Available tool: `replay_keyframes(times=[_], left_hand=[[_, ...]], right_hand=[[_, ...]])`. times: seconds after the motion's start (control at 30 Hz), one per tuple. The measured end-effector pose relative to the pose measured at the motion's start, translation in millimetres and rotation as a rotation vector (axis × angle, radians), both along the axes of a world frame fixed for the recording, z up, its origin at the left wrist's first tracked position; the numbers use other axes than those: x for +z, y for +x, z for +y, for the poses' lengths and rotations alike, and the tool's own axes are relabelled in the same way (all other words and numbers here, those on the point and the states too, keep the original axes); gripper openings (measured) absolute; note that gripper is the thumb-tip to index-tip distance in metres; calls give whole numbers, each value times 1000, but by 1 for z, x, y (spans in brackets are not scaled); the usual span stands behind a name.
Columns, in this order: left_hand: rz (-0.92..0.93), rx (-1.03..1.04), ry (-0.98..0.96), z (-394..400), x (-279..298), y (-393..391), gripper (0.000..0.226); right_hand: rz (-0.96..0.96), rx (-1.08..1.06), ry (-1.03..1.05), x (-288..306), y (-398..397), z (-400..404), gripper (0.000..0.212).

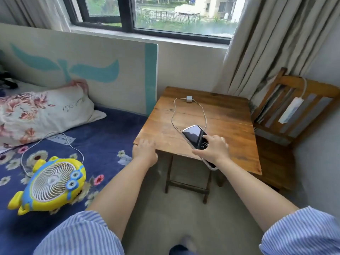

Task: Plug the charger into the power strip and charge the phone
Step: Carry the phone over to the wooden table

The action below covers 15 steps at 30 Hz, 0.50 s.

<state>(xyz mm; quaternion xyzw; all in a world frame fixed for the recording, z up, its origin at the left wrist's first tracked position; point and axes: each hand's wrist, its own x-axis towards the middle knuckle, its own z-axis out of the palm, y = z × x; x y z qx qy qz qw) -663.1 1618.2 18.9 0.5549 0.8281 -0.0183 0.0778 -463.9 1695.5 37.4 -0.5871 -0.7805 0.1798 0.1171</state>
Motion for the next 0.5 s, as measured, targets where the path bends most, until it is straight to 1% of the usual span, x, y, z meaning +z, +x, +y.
replay_keyframes(times=[0.1, 0.27, 0.4, 0.5], left_hand=[[-4, 52, -23, 54, -16, -27, 31], [-28, 122, -99, 108, -41, -67, 32], [-28, 123, -153, 152, -65, -112, 31], [-63, 129, -184, 182, -88, -141, 29]], right_hand=[[-7, 49, -31, -13, -41, 62, 53], [-38, 134, -114, -45, -103, 126, 50], [-51, 152, -138, -75, -155, 171, 64], [-91, 142, -153, -101, -188, 199, 69]])
